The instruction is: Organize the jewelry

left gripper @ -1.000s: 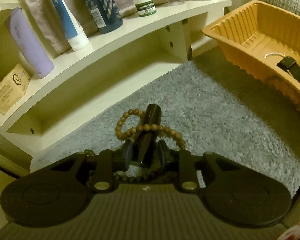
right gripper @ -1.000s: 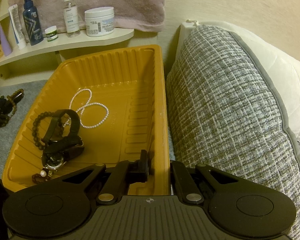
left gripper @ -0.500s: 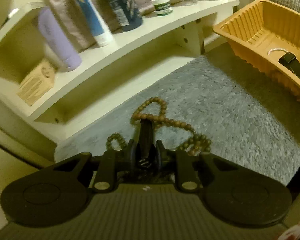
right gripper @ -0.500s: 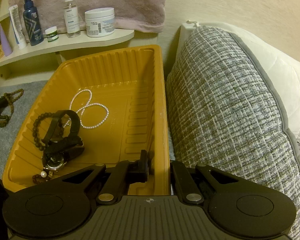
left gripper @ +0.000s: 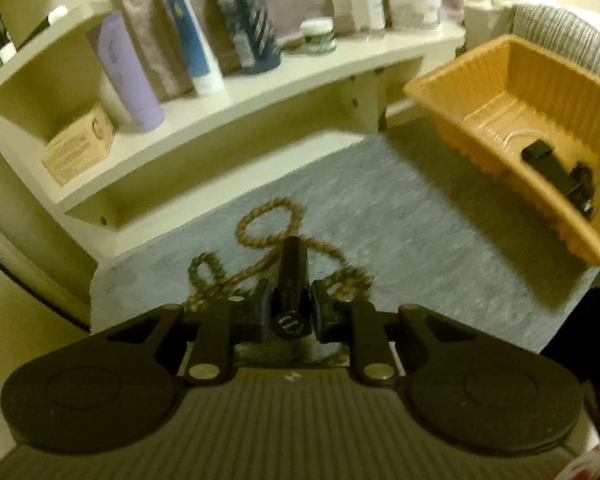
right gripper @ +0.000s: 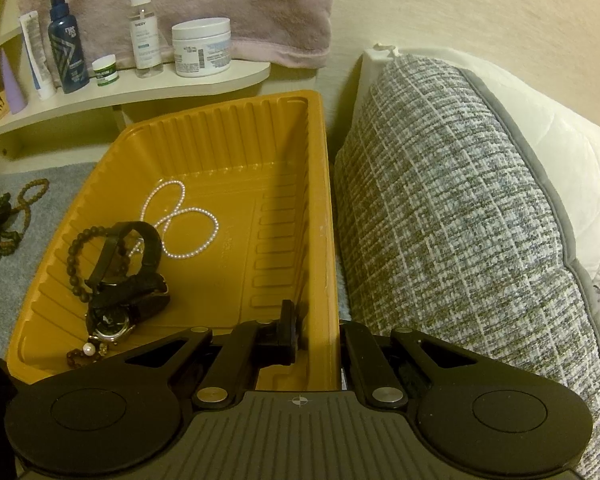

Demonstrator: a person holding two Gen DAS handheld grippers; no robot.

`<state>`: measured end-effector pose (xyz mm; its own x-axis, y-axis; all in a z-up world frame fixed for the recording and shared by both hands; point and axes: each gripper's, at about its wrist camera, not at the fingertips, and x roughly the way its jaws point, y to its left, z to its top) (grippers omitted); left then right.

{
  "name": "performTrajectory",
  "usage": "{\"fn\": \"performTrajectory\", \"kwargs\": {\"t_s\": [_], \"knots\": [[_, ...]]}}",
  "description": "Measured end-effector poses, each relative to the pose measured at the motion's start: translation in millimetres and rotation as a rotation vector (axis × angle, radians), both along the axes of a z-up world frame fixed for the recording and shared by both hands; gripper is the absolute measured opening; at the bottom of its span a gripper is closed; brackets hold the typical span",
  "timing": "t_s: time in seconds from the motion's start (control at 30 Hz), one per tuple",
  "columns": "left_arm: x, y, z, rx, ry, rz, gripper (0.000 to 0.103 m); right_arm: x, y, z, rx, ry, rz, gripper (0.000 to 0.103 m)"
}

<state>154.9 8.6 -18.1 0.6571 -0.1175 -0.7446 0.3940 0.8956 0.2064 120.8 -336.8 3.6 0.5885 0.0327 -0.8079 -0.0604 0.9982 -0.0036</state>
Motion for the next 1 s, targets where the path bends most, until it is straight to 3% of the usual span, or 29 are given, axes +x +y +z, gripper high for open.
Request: {"fn": "performTrajectory", "kwargs": {"t_s": [0.23, 0.4, 0.6, 0.87, 1.0], "knots": [[-14, -41, 35, -0.179, -0.060, -0.104, 0.018, 0, 0, 0, 0.001, -0.002, -0.002, 0.005], [-29, -94, 51, -0.288, -0.057, -0.243, 0.018, -1, 0, 0, 0.003, -0.002, -0.003, 0.005], [-49, -147, 38, -0.311, 0.000, -0.382, 0.018, -2, 0, 0, 0.006, -0.003, -0.004, 0.005], [-57, -166, 19, -0.294, 0.030, -0.437, 0.019, -3, 0, 1, 0.010, -0.003, -0.008, 0.005], [-63, -165, 20, -0.280, -0.006, -0.442, 0.029, -3, 0, 1, 0.012, -0.003, -0.010, 0.005]]}}
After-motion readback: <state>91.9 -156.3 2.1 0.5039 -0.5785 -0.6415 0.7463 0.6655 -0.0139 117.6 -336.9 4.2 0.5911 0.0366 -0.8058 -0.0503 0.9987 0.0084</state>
